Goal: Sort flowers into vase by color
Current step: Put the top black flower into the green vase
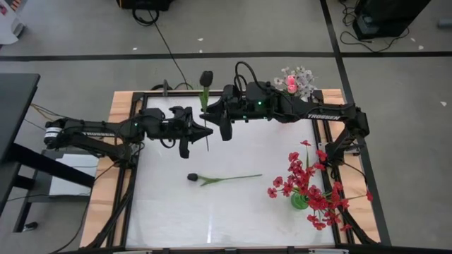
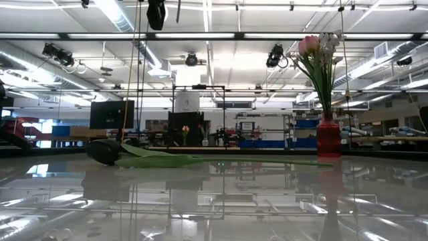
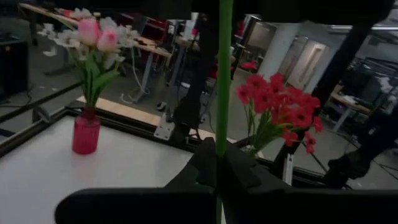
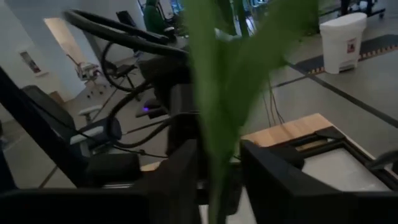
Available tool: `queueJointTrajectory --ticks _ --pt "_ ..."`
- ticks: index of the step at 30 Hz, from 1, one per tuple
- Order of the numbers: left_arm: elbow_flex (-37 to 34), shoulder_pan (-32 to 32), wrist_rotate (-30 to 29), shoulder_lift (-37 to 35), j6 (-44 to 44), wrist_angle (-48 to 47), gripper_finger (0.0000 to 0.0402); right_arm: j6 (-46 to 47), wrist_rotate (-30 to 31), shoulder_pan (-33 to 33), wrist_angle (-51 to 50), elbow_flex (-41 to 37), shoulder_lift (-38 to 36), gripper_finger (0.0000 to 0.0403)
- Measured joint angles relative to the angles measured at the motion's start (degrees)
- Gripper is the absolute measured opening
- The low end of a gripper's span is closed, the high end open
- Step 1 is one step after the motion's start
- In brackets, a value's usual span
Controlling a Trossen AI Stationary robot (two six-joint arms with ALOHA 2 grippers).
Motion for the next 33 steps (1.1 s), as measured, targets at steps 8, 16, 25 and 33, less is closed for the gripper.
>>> queueJointTrajectory --ticks 8,16,25,33 --pt "0.0 0.04 0.02 -0.02 0.24 -2.78 0.001 -2.32 1.02 0.21 -1.34 0.0 0.0 0.0018" --pt "-0.04 0.07 -0.68 -3.82 2.2 -6.63 0.0134 -6.39 7.82 0.94 -11.97 0.04 -4.4 0.0016" --pt "-0.03 0.05 -1.24 -11.67 4.54 -12.93 0.0204 -8.64 12.02 0.44 -20.04 0.11 -12.37 0.0015" --pt "-0.02 0.04 -1.22 -17.12 5.22 -15.93 0.0208 -8.68 16.45 1.59 -24.86 -5.53 -19.5 0.0015"
